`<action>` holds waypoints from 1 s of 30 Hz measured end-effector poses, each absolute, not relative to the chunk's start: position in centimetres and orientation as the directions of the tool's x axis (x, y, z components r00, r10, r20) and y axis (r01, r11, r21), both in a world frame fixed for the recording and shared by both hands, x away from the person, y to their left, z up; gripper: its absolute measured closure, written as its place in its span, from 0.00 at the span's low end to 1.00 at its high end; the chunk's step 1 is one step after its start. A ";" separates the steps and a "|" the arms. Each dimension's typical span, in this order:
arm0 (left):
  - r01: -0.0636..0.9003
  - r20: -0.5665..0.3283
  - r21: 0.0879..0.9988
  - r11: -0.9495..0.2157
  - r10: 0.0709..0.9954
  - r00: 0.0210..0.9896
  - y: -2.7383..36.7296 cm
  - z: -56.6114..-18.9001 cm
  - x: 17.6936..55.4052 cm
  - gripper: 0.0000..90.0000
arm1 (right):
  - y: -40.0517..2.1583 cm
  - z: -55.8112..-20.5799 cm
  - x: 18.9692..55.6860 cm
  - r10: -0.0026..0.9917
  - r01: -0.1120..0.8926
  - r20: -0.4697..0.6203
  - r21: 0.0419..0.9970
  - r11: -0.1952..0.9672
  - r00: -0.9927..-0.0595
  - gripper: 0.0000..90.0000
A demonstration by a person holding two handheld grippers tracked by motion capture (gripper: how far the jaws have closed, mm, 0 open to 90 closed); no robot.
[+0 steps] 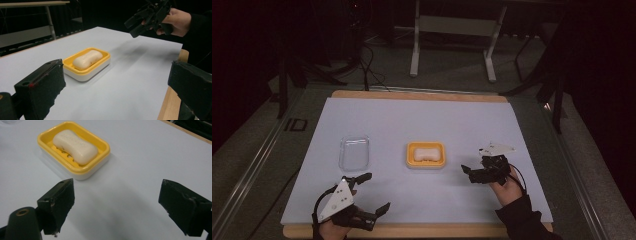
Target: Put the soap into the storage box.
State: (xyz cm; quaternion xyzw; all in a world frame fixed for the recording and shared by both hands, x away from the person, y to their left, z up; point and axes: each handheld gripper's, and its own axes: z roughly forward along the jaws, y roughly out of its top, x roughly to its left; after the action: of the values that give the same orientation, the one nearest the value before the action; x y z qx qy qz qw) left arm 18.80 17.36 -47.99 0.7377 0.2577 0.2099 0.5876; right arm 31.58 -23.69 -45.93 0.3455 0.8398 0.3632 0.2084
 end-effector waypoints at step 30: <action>0.133 0.006 0.975 -0.176 0.623 0.782 17.3 -47.9 18.6 0.01 | -26.1 -47.2 29.4 0.803 0.458 -0.079 0.786 0.415 -0.591 0.15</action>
State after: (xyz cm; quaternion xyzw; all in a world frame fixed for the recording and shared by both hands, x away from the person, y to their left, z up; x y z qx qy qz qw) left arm 18.58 17.27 -47.87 0.7381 0.2562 0.2085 0.5883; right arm 29.42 -26.07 -47.20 0.3896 0.8092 0.3751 0.2296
